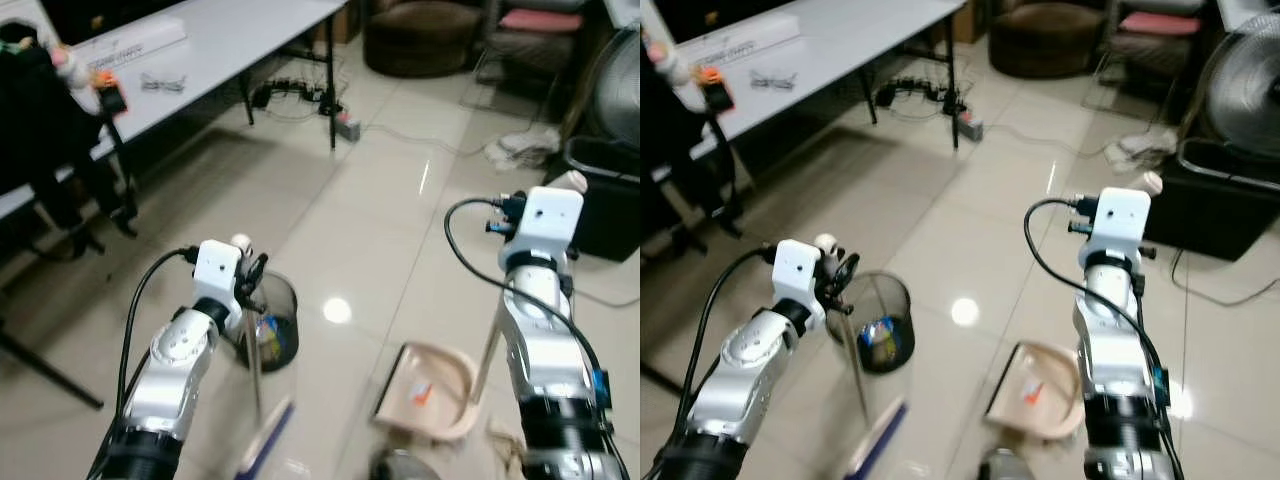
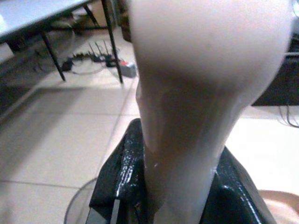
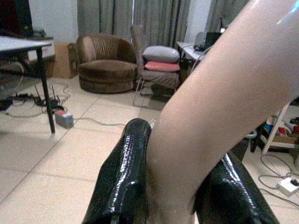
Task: Sweep floor
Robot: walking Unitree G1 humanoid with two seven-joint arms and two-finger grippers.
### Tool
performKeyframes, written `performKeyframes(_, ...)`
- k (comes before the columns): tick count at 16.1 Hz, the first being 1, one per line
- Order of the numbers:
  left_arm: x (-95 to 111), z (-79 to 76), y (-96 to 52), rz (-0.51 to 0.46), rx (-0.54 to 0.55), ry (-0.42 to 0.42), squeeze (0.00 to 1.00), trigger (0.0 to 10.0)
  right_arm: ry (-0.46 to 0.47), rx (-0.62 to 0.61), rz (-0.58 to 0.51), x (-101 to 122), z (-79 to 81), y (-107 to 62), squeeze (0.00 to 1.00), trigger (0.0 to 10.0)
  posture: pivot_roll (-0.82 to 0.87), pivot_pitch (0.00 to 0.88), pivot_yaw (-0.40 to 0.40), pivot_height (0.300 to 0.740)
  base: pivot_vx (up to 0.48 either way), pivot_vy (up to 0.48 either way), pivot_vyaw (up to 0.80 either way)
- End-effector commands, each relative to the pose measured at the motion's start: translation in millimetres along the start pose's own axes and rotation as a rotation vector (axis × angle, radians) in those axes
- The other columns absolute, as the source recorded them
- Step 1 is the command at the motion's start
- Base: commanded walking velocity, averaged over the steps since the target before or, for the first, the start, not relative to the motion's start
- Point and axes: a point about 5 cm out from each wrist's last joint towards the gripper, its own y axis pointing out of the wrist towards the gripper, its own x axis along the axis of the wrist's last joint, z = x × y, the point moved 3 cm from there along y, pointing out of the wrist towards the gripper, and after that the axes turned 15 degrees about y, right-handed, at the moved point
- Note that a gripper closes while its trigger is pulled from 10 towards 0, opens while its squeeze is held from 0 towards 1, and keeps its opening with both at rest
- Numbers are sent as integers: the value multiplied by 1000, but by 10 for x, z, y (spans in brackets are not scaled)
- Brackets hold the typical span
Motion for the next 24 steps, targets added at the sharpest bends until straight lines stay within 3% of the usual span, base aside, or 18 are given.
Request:
performKeyframes(1,83,33,22,-41,15,4,0,10000,10,27,-41,122,83,-1,0,10000,-39,0,91,740,0,0,-800)
performKeyframes(10,264,133,85,-127,77,14,0,10000,10,28,-26,154,79,-48,0,10000,-45,0,102,740,0,0,-800)
performKeyframes(16,255,178,92,-133,101,8,0,10000,25,74,27,81,153,-89,0,10000,-41,0,108,740,344,0,-710)
performKeyframes(24,278,235,125,-138,148,3,0,10000,28,202,105,-64,289,-126,0,10000,-33,8,104,740,363,0,0)
